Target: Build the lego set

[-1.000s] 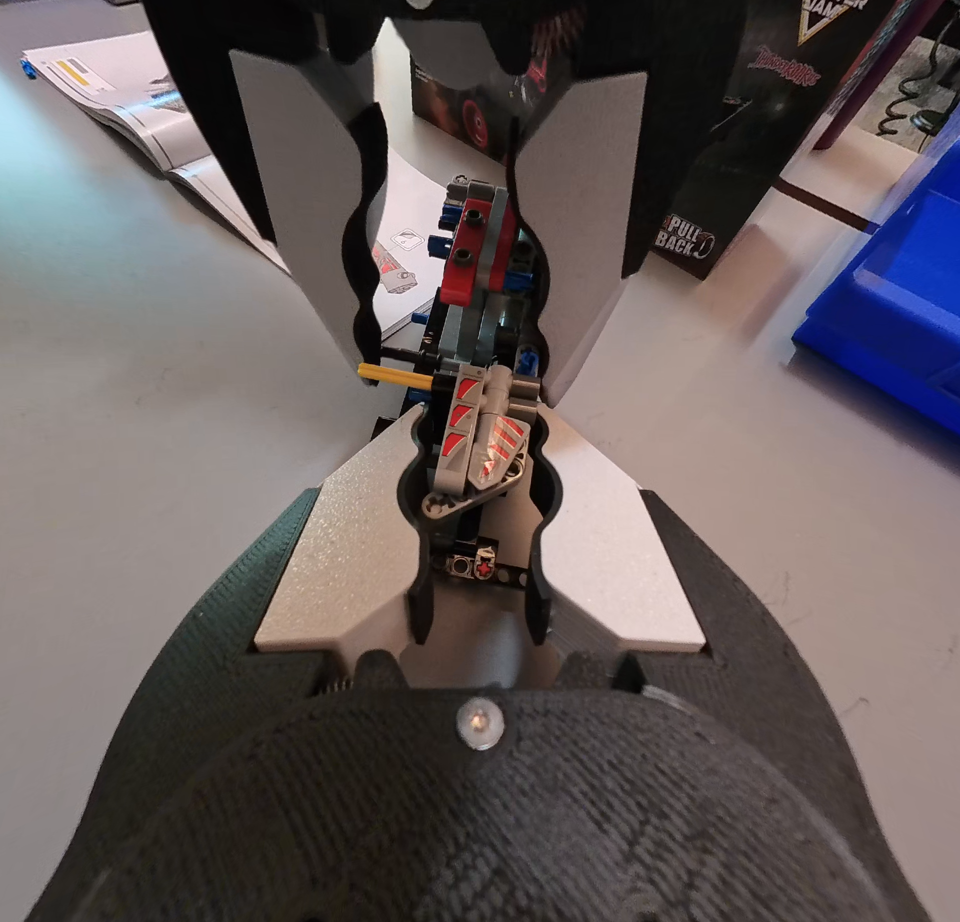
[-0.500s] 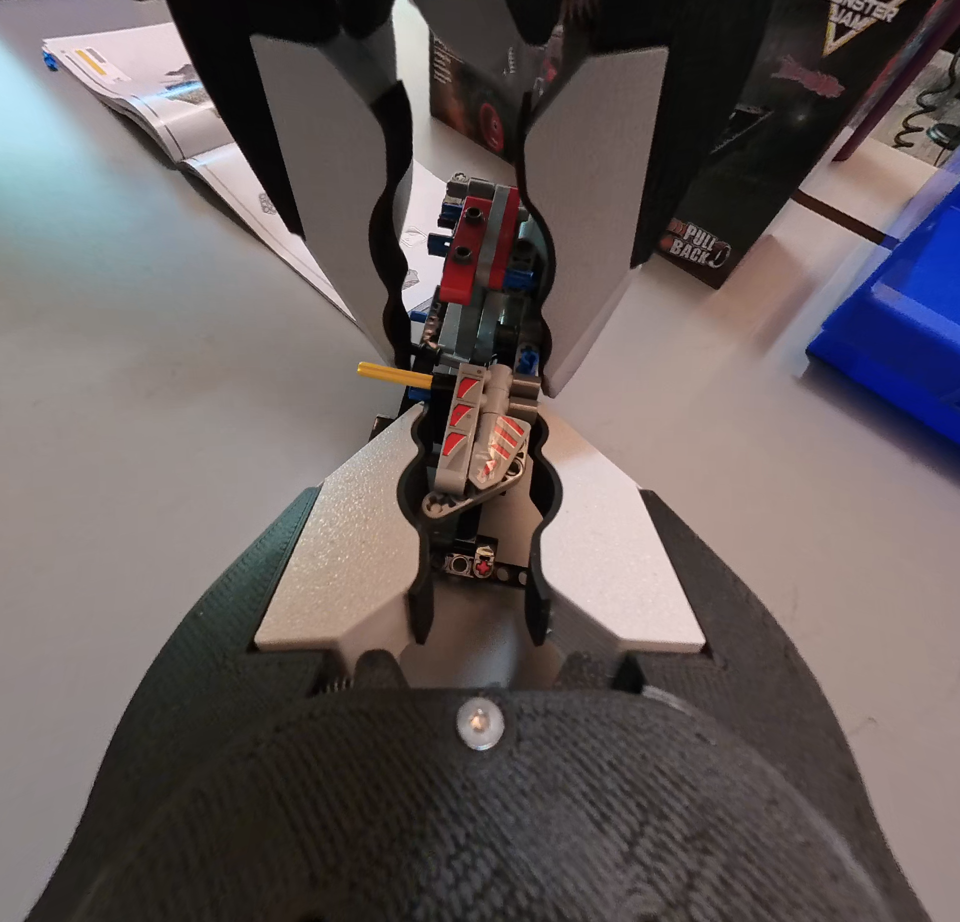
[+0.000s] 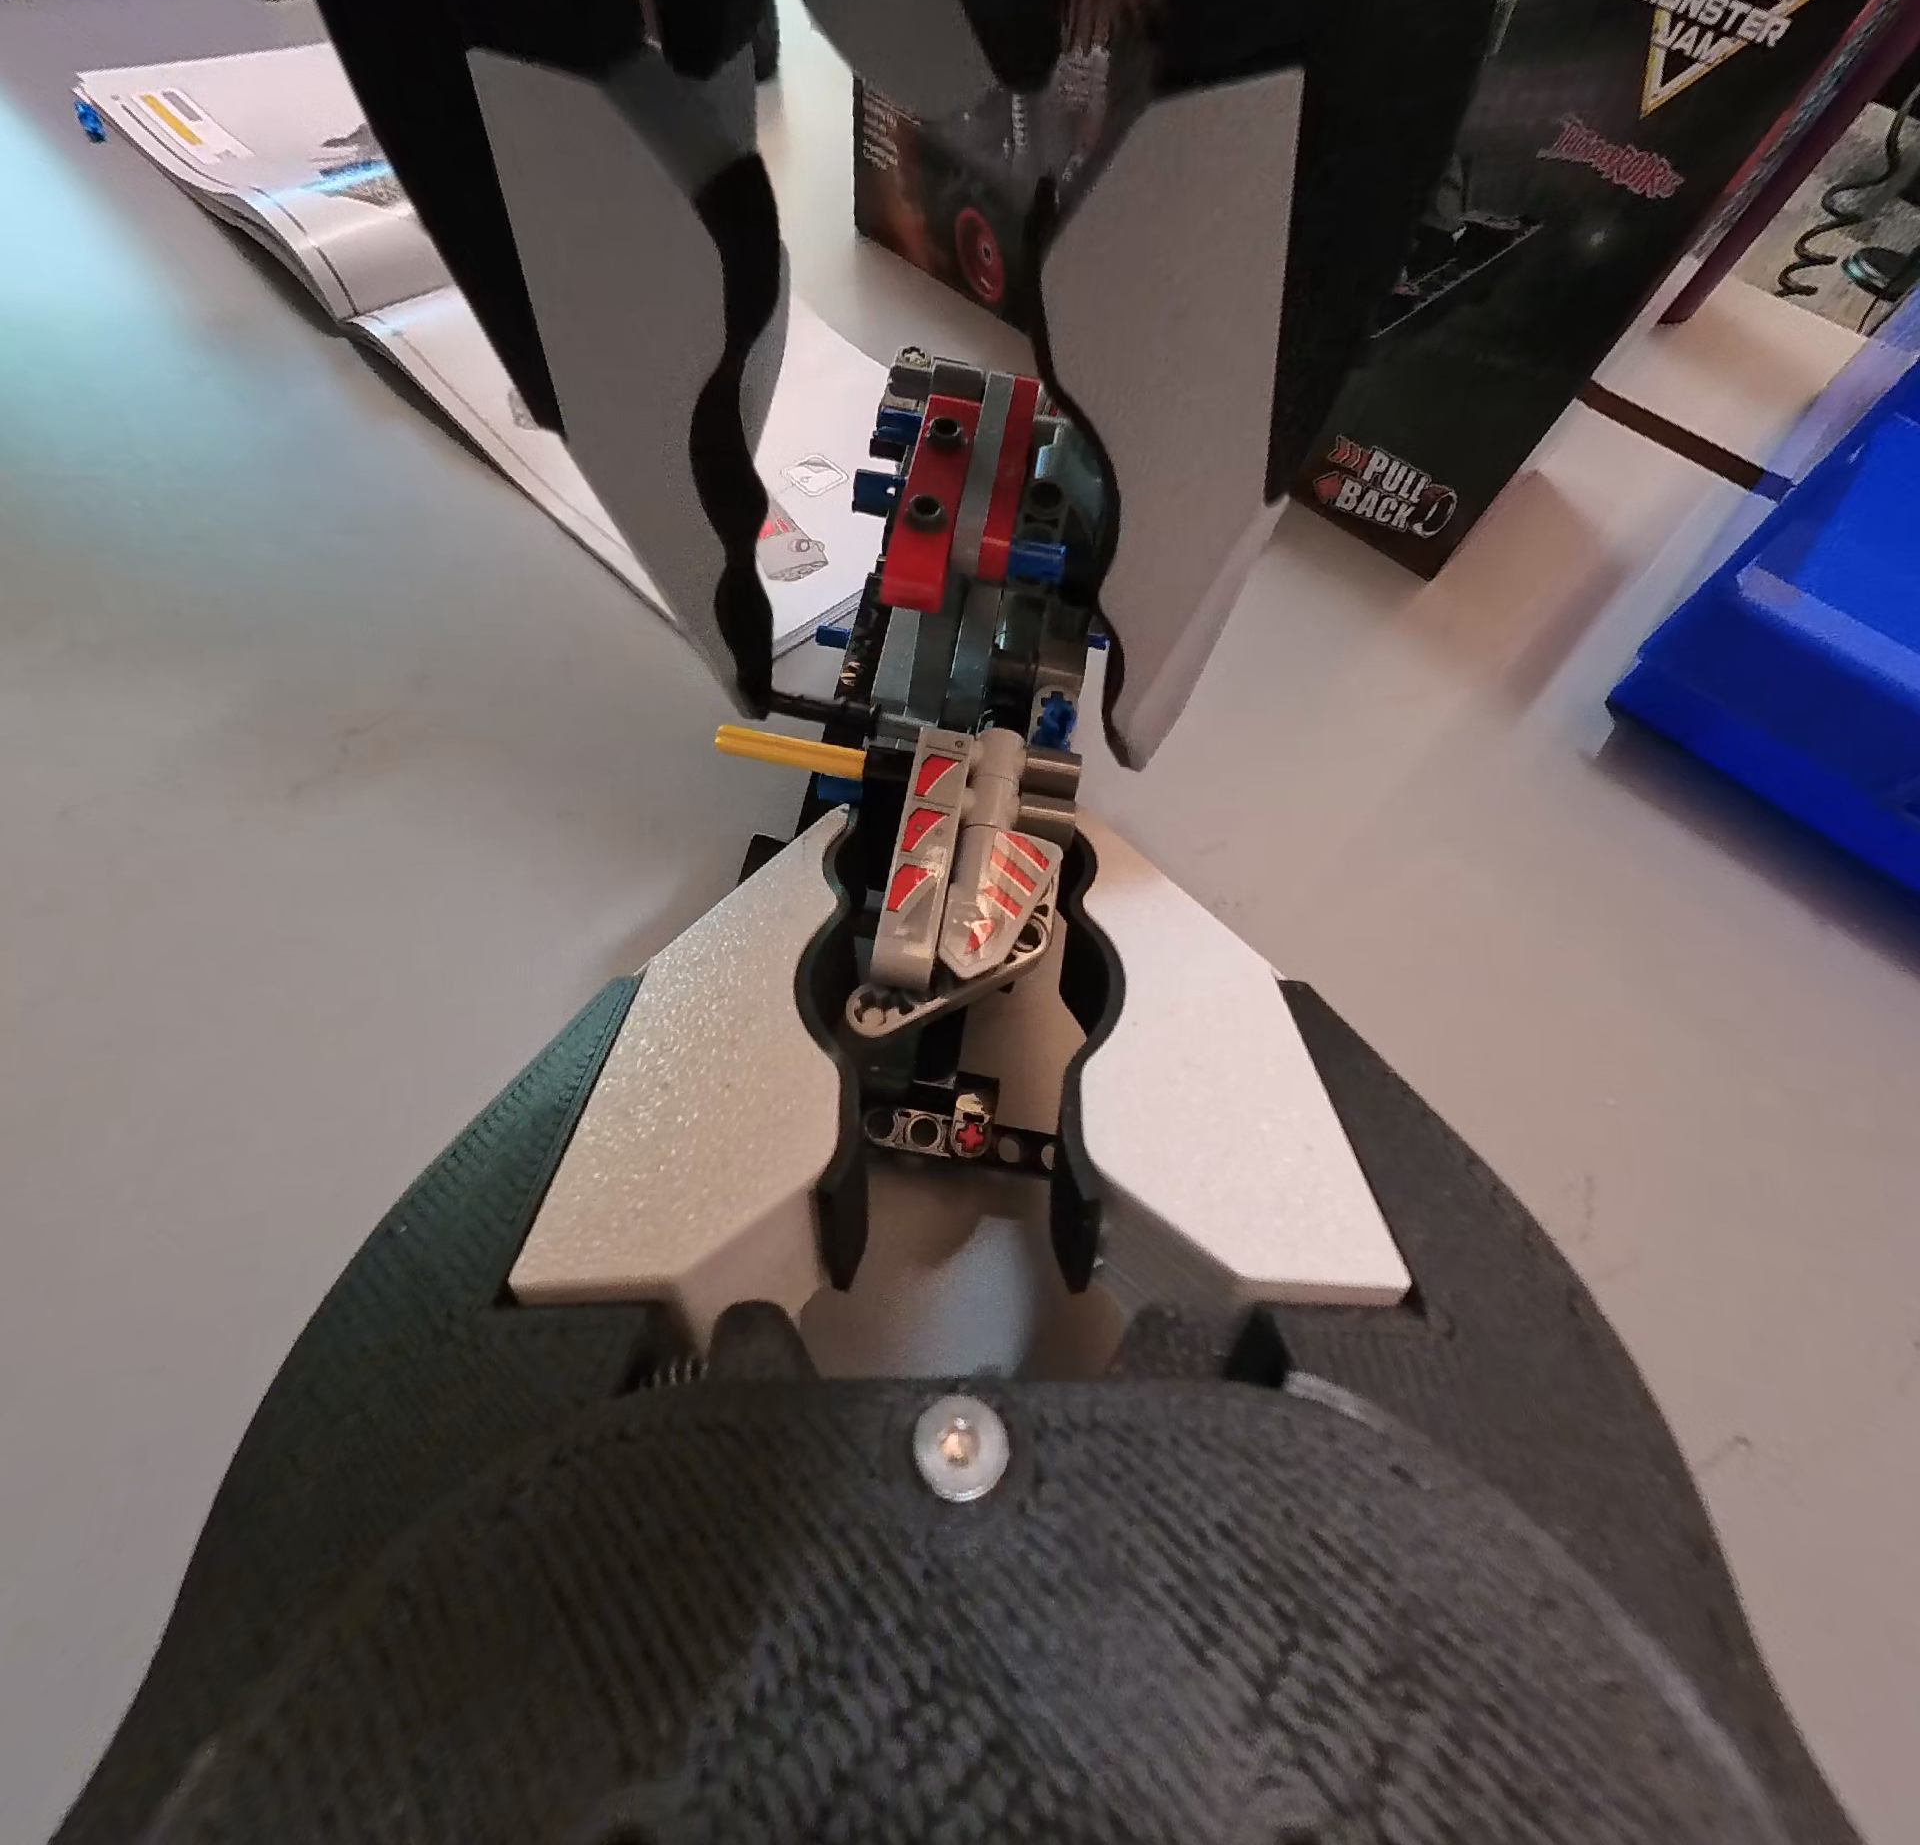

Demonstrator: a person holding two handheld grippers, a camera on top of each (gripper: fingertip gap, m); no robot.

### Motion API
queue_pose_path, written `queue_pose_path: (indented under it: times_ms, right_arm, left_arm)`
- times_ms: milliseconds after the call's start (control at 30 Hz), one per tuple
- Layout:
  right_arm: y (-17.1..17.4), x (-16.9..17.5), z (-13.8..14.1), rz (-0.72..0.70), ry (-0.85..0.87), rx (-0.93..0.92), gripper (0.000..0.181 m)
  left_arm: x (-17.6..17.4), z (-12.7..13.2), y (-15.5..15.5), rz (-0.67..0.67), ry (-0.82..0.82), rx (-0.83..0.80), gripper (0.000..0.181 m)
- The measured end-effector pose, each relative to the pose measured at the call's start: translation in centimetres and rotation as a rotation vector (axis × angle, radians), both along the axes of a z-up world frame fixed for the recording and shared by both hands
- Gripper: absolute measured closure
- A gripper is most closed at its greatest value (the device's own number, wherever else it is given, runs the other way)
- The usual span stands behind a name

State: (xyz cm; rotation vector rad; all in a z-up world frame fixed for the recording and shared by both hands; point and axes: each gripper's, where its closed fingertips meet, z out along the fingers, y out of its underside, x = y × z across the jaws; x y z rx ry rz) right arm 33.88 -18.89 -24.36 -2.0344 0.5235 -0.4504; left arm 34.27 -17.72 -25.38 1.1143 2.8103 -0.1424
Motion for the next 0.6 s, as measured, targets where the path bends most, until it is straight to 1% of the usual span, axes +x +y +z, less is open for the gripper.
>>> queue_pose_path:
  times_ms: [233,367,533,600]
  right_arm:
    - [0.04,-0.03,0.01,0.002,-0.003,-0.001,0.148]
    - [0.03,-0.03,0.00,0.003,0.000,0.000,0.148]
    - [0.03,-0.03,0.00,0.003,0.000,0.000,0.148]
    - [0.03,-0.04,0.00,0.003,-0.001,-0.001,0.148]
  left_arm:
    - [-0.33,-0.18,-0.13,-0.029,0.006,0.000,0.111]
    - [-0.36,0.29,0.64,-0.046,0.013,0.045,0.104]
    - [-0.07,0.15,0.42,-0.049,-0.007,0.044,0.111]
    - [-0.18,0.15,0.17,-0.038,0.011,0.033,0.114]
